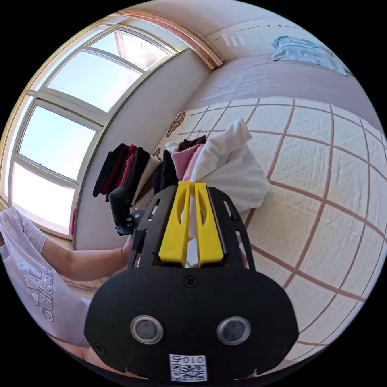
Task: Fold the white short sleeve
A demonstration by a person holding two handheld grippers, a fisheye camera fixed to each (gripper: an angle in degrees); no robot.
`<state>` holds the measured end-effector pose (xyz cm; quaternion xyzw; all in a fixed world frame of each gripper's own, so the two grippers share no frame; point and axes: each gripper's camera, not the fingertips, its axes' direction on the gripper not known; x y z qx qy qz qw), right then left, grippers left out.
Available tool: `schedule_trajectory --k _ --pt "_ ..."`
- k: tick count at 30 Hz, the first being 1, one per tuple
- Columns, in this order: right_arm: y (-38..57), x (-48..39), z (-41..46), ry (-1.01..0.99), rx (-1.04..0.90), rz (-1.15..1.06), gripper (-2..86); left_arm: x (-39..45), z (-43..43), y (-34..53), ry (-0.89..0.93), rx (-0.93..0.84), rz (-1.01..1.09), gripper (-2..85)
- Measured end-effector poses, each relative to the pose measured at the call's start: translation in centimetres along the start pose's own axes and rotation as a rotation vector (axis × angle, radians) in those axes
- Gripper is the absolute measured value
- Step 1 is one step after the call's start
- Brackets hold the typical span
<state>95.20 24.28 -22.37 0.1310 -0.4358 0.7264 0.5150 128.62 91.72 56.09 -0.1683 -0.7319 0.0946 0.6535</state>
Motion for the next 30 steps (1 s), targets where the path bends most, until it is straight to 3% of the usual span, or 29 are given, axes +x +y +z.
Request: schedule_trajectory --k 6,9,13,16,17,25,30 --pt "6.7 4.5 -12.0 0.095 0.136 0.051 3.7 3.1 4.5 -3.0 0.057 0.0 0.158 0.0" --pt "9.0 5.5 -16.4 0.156 0.141 0.029 3.7 2.6 7.6 -3.5 -0.072 -0.107 0.105 -0.1" --pt "11.3 6.7 -17.8 0.251 0.065 0.015 3.6 -2.9 8.6 -3.0 -0.431 -0.195 -0.193 -0.1" --pt "13.6 9.0 -18.6 0.235 0.082 0.078 3.7 -4.9 6.4 -2.2 -0.411 -0.046 -0.376 -0.1" --pt "14.5 9.8 -18.9 0.214 0.101 0.097 3.7 -3.8 6.2 -2.4 -0.48 -0.035 -0.391 -0.1" --pt "14.9 11.4 -16.8 0.094 0.117 0.189 3.9 8.5 5.1 -3.1 -0.498 0.055 -0.102 -0.1" --pt "11.1 10.7 -12.9 0.125 0.034 0.192 3.9 9.1 4.9 -1.5 -0.381 0.049 -0.053 -0.1"
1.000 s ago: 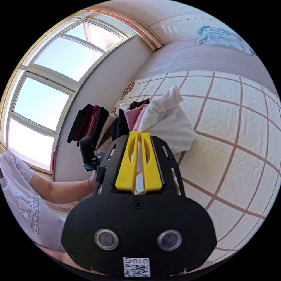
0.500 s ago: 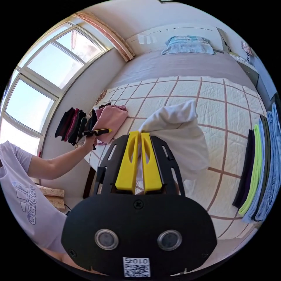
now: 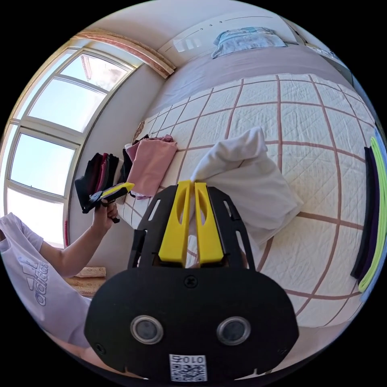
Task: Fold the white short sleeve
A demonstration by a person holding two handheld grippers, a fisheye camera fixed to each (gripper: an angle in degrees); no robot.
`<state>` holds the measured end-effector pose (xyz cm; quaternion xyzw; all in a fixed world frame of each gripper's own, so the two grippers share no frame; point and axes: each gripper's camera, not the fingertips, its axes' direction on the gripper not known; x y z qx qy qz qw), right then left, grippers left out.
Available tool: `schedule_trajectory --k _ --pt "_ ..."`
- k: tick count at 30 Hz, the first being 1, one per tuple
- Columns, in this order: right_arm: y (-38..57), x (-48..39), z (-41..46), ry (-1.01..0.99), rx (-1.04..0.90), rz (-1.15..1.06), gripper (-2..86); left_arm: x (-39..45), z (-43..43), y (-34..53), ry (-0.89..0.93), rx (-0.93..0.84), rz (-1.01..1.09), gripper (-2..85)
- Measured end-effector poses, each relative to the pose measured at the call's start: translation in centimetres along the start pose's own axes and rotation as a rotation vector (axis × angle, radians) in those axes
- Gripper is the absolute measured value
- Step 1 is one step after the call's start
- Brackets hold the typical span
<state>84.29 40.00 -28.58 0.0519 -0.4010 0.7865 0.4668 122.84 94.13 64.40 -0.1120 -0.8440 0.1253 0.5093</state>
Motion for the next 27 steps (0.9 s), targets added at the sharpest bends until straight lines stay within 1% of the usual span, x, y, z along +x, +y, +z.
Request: schedule_trajectory --k 4,6,12,15,17,23,27 --pt "-1.5 -1.6 2.2 0.032 -0.023 0.02 3.8 -1.9 0.8 0.5 0.083 -0.059 0.057 -0.1" --pt "-2.0 -2.0 3.3 0.059 -0.037 0.067 3.8 -2.8 0.7 0.3 0.106 -0.056 0.091 -0.1" --pt "-3.9 -1.6 5.6 0.057 -0.039 0.143 3.9 -5.3 0.0 -0.4 0.176 -0.044 0.168 -0.1" --pt "-5.6 -1.8 7.0 0.046 -0.047 0.14 3.9 -5.8 -0.2 -0.2 0.217 -0.041 0.197 -0.1" --pt "-6.7 -2.6 7.5 0.073 -0.058 0.139 4.0 -6.3 0.0 0.1 0.227 -0.05 0.217 -0.1" --pt "-9.0 -4.2 8.2 0.103 -0.081 0.168 4.2 -8.9 1.0 0.7 0.318 -0.06 0.187 -0.1" --pt "-10.2 -5.0 9.5 0.119 -0.11 0.168 4.2 -10.7 0.1 1.2 0.319 -0.03 0.16 -0.1"
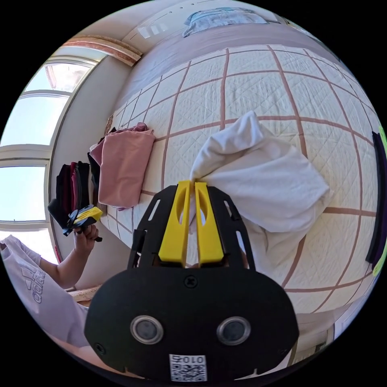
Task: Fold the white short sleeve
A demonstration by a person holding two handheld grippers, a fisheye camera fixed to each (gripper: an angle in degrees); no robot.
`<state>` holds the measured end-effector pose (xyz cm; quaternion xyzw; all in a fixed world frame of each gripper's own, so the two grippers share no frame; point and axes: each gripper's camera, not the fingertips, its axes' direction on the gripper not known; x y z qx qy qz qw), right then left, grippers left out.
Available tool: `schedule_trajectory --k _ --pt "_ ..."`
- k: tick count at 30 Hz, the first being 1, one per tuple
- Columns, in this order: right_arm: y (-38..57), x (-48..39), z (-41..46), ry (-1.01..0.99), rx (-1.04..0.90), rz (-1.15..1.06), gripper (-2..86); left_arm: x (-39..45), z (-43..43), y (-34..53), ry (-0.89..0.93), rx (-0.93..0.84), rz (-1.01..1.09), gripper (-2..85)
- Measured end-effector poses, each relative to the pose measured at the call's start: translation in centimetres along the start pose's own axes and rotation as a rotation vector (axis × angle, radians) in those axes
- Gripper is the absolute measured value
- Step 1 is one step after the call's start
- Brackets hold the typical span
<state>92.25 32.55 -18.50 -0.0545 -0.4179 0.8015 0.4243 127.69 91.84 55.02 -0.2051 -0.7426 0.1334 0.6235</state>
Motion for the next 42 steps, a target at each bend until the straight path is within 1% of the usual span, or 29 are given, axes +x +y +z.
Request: schedule_trajectory --k 6,11,17,26,31,35,37,40,42 --pt "-1.9 -1.5 0.6 0.041 -0.024 -0.016 4.1 -2.6 -0.3 1.6 0.021 0.009 -0.04 -0.1" --pt "-2.8 -2.6 1.3 0.08 -0.046 -0.039 4.1 -3.8 -2.0 2.4 0.021 0.066 -0.065 -0.1" --pt "-2.1 -2.6 1.6 0.076 -0.024 -0.004 4.2 -4.1 -3.0 4.0 0.04 0.065 -0.072 -0.1" --pt "-1.1 -2.3 3.5 0.108 -0.037 -0.053 4.1 -4.5 -2.8 6.4 0.066 0.125 -0.118 0.0" --pt "0.7 -0.9 3.8 0.06 0.014 -0.049 4.0 -4.2 -2.0 7.0 0.083 0.107 -0.111 -0.1" --pt "4.1 0.2 2.2 0.02 0.121 -0.052 4.0 -3.2 -0.3 5.0 0.061 0.089 -0.035 -0.1" --pt "5.8 0.4 0.7 0.011 0.184 -0.078 3.9 -2.8 0.7 3.7 0.066 0.082 0.004 -0.1" --pt "8.6 -0.7 -2.0 0.074 0.258 -0.23 3.9 -2.2 2.8 1.4 0.08 0.07 0.068 -0.1" --pt "10.3 -2.3 -3.1 0.113 0.251 -0.436 3.9 -1.9 4.1 0.3 0.068 0.073 0.104 0.0"
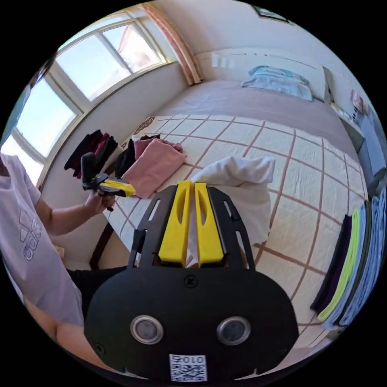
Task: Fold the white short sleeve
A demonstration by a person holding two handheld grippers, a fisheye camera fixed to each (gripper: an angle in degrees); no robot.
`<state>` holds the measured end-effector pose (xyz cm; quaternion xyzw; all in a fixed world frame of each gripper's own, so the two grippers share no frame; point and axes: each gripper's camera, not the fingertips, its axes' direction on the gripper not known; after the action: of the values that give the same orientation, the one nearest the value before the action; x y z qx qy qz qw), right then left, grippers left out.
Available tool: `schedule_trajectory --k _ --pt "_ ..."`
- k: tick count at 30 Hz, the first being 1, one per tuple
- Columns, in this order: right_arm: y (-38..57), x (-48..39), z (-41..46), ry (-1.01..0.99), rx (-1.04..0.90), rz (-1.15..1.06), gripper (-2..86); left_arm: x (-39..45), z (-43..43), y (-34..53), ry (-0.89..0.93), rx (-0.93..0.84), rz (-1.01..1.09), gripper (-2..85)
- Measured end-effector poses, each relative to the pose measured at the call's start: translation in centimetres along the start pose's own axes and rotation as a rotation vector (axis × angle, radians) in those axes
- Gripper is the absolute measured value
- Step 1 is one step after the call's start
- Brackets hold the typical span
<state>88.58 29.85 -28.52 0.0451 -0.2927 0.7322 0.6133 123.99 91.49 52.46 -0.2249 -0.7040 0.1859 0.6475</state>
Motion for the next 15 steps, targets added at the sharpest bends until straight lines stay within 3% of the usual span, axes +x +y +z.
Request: schedule_trajectory --k 7,11,15 --pt "4.4 -0.5 1.0 -0.213 0.123 -0.431 4.0 1.2 3.9 -3.9 -0.051 0.121 0.187 2.4" --pt "9.2 4.3 9.2 0.085 -0.19 -0.276 4.3 0.9 7.1 -4.5 -0.051 0.137 0.259 4.4" --pt "13.4 6.1 11.1 0.205 -0.174 -0.201 8.1 0.4 11.3 -4.3 -0.101 0.048 0.346 5.1"
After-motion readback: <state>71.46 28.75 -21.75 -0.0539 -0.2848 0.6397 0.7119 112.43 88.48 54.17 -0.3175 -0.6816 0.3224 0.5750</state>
